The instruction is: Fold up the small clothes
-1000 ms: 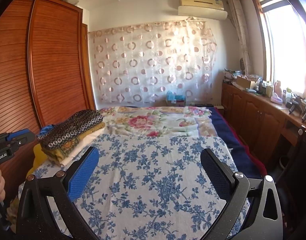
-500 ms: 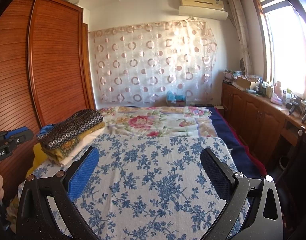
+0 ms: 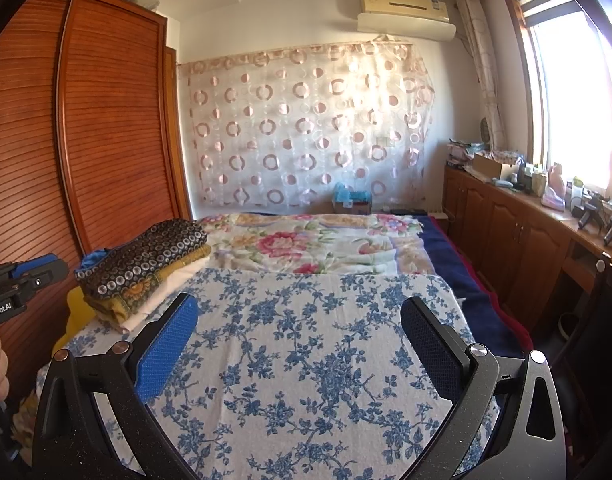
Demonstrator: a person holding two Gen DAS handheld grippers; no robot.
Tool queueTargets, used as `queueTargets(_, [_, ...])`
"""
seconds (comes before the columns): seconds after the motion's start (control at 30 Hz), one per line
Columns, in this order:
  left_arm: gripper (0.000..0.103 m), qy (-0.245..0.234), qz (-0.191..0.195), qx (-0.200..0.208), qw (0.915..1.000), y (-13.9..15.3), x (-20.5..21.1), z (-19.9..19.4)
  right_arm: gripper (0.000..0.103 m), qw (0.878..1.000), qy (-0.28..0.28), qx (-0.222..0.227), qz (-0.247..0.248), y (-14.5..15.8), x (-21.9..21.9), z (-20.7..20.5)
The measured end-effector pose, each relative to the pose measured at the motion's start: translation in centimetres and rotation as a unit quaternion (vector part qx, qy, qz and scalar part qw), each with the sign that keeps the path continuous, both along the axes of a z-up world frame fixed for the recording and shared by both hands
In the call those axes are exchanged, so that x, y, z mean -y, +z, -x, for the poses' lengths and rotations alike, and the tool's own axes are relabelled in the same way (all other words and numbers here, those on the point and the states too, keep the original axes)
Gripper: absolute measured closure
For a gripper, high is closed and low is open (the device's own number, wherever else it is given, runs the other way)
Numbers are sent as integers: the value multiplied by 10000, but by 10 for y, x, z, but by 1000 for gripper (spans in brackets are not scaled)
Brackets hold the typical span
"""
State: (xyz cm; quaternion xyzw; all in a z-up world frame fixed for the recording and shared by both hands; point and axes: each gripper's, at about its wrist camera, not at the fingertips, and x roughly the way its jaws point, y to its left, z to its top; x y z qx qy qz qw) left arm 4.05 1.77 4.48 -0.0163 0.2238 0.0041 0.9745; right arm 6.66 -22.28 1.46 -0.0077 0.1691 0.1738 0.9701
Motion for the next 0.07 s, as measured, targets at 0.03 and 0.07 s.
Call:
queueTargets(0.03, [73, 0, -4, -1, 10000, -1, 0, 0, 0, 10000, -11, 5, 7, 0, 0, 0])
queueTargets(0.07, [73, 2, -7, 2, 10000, 0, 0, 0, 0, 10000, -11, 7, 7, 0, 0, 0])
